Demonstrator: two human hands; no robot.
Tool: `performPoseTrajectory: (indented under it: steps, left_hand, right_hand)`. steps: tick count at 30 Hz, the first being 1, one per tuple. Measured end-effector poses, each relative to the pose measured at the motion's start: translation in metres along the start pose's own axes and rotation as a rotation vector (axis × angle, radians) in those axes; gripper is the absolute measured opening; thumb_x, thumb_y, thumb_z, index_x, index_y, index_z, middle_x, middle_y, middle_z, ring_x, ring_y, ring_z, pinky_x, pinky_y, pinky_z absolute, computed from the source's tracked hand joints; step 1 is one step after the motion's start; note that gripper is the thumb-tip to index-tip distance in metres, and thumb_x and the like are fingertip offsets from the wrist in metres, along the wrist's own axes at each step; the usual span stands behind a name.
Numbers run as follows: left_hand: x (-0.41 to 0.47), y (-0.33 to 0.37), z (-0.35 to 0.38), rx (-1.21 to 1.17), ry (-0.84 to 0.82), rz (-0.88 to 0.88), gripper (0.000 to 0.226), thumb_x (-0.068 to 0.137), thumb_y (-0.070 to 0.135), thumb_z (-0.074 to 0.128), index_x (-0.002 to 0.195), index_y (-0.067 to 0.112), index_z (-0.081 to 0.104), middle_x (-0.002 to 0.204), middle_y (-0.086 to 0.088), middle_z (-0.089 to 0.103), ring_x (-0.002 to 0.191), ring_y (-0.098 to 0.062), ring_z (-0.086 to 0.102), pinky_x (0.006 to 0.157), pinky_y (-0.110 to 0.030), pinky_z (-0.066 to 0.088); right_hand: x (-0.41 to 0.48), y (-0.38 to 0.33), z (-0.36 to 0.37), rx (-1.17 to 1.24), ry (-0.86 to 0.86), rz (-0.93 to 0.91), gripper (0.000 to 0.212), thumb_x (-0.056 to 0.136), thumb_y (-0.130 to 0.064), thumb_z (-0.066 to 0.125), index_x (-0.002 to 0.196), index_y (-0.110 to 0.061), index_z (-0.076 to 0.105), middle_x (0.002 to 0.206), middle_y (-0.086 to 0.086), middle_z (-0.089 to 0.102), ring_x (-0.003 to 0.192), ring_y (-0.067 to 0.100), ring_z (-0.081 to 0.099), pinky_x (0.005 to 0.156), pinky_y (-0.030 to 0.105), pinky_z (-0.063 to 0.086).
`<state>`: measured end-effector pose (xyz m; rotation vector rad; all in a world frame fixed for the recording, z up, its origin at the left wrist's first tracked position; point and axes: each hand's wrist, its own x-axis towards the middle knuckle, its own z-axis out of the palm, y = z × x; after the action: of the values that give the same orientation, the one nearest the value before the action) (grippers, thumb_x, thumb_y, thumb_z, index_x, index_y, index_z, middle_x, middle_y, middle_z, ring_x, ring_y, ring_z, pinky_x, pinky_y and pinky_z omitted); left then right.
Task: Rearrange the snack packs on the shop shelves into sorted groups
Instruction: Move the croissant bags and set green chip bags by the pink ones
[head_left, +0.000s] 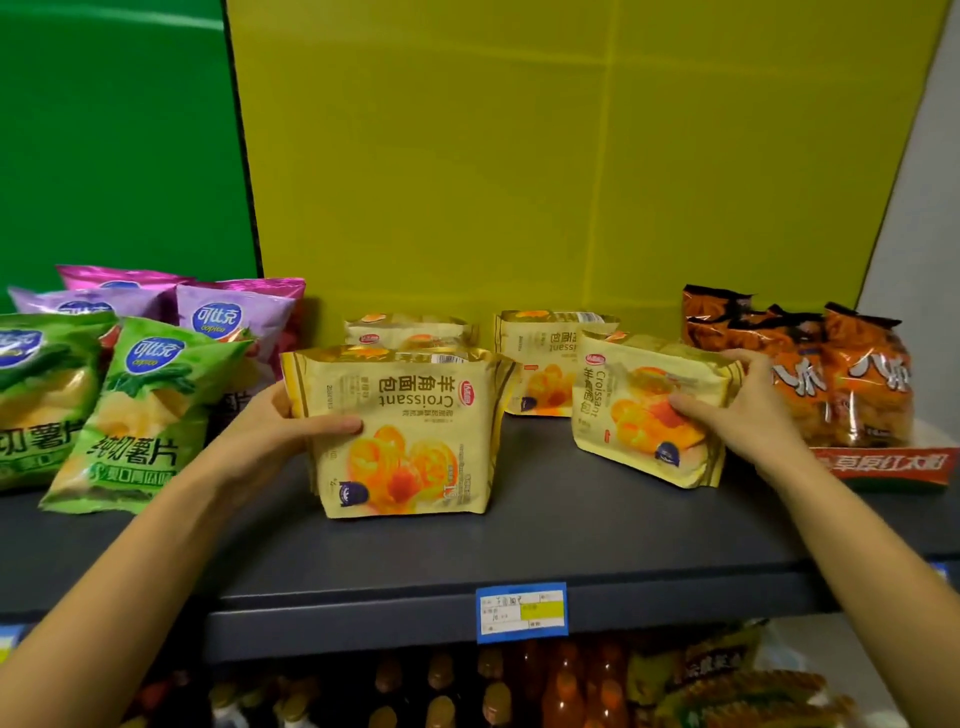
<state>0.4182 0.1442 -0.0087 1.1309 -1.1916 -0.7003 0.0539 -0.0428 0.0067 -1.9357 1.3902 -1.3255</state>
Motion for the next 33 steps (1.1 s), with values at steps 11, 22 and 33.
performPoseTrajectory:
  steps: [11, 22, 33]
  left_hand:
    - [0.053, -0.026, -0.021, 0.039, 0.329, -0.027, 0.090, 0.046, 0.028, 0.089, 0.122, -0.001, 0.049, 0.115, -0.017, 0.065, 0.102, -0.030, 0.066, 0.081, -0.042, 0.057]
    - [0.072, -0.041, 0.001, 0.071, 0.378, 0.007, 0.057, 0.079, 0.008, 0.068, 0.127, 0.009, 0.037, 0.121, -0.014, 0.059, 0.106, -0.028, 0.061, 0.088, -0.043, 0.051]
    - [0.071, -0.045, 0.004, 0.082, 0.351, 0.023, 0.085, 0.069, 0.008, 0.076, 0.136, 0.020, 0.024, 0.130, -0.012, 0.055, 0.115, -0.025, 0.057, 0.099, -0.050, 0.046]
  right_hand:
    - [0.034, 0.008, 0.046, 0.446, -0.130, 0.177, 0.065, 0.067, -0.011, 0.080, 0.124, -0.009, 0.048, 0.125, 0.009, 0.057, 0.108, 0.022, 0.060, 0.080, 0.027, 0.052]
    - [0.049, 0.004, 0.079, 0.669, -0.400, 0.254, 0.063, 0.086, -0.008, 0.060, 0.142, -0.015, 0.032, 0.138, 0.011, 0.051, 0.100, 0.016, 0.059, 0.074, 0.024, 0.049]
    - [0.042, -0.002, 0.097, 0.548, -0.390, 0.205, 0.073, 0.082, -0.025, 0.067, 0.142, -0.020, 0.026, 0.139, 0.006, 0.050, 0.110, 0.018, 0.054, 0.091, 0.031, 0.046]
